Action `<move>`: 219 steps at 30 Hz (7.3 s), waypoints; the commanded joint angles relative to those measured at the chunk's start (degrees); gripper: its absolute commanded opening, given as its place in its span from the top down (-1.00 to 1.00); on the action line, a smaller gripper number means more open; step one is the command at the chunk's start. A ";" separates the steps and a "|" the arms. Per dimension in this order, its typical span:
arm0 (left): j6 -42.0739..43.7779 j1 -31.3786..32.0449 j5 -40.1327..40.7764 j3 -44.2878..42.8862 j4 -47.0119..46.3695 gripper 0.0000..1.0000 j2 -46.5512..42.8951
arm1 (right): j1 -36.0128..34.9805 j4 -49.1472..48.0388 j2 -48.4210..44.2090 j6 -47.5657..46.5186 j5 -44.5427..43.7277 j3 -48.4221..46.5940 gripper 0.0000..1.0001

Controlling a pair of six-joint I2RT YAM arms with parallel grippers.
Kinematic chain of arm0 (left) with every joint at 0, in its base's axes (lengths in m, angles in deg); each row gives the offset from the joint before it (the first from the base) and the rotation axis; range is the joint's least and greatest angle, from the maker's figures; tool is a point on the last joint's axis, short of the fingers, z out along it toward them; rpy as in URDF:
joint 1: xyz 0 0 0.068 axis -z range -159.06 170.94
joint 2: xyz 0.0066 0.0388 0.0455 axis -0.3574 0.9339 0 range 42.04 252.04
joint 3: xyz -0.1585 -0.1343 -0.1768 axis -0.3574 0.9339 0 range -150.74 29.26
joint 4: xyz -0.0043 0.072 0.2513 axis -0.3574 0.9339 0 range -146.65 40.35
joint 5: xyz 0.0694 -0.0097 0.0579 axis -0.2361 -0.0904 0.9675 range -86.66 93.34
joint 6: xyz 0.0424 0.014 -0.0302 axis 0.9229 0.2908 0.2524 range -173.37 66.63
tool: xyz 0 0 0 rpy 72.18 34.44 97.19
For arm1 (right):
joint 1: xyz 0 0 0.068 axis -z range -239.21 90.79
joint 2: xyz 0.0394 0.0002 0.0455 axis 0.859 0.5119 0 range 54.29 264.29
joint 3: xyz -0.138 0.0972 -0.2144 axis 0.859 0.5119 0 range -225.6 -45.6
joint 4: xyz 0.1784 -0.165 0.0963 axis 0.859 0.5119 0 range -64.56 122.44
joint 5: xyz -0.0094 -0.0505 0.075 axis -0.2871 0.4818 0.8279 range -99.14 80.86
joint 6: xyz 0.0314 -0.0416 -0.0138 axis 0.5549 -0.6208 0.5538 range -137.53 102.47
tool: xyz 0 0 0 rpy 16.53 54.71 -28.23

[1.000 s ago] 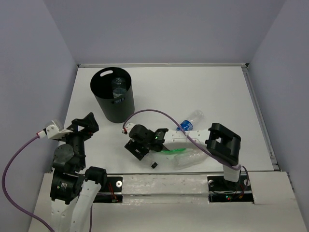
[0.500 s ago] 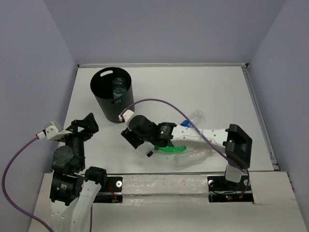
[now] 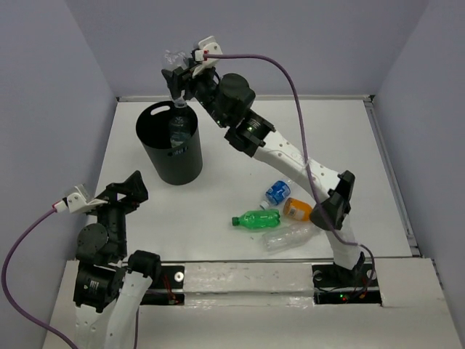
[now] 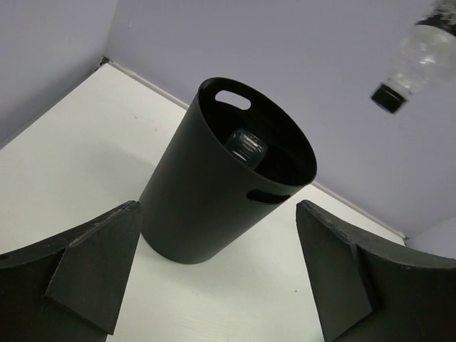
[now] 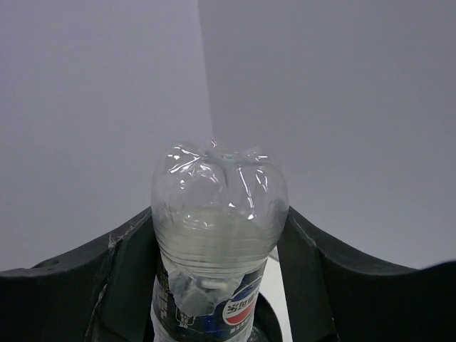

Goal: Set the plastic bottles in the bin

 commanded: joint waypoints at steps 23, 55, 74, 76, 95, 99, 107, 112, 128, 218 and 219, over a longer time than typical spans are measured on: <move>0.90 1.93 0.53 0.21 -2.69 -0.98 -1.77 | 5.33 -9.95 -6.73 10.09 -0.19 25.31 -0.61; 0.99 2.72 0.00 0.48 -2.96 -0.98 -3.53 | 26.52 22.57 -26.45 44.44 -15.16 74.50 -0.99; 1.08 2.81 -0.27 0.39 -2.96 -0.98 -3.44 | 26.52 7.90 -18.89 56.67 -16.47 73.26 -0.30; 1.25 2.72 -0.18 0.39 -2.96 -0.98 -3.53 | 26.52 7.01 -18.63 56.15 -17.08 72.39 -0.29; 1.34 2.63 -0.35 0.39 -3.13 -0.98 -2.83 | 8.78 -28.74 -24.89 11.95 -21.22 52.63 -0.18; 1.26 2.63 -0.27 0.30 -3.05 -0.98 -2.74 | 4.47 -37.62 -16.81 1.67 -15.27 40.77 -0.18; 1.26 2.72 -0.09 0.30 -2.96 -0.98 -2.74 | 3.14 -35.72 1.83 -4.32 -4.18 15.55 -0.18; 1.34 2.90 -0.09 0.30 -2.96 -0.98 -2.83 | 2.62 -27.45 12.11 -2.92 1.98 3.57 -0.18; 1.43 3.25 -0.27 0.39 -3.13 -0.98 -2.04 | 1.47 -25.51 5.99 1.47 5.50 12.26 -0.88; 1.52 1.32 -1.23 0.57 -3.57 -0.98 -1.33 | -0.73 -13.29 -15.57 0.77 14.19 28.83 0.36; 1.61 1.32 -1.32 0.65 -3.57 -0.98 -1.42 | -0.73 -13.38 -11.63 0.16 14.46 26.35 0.36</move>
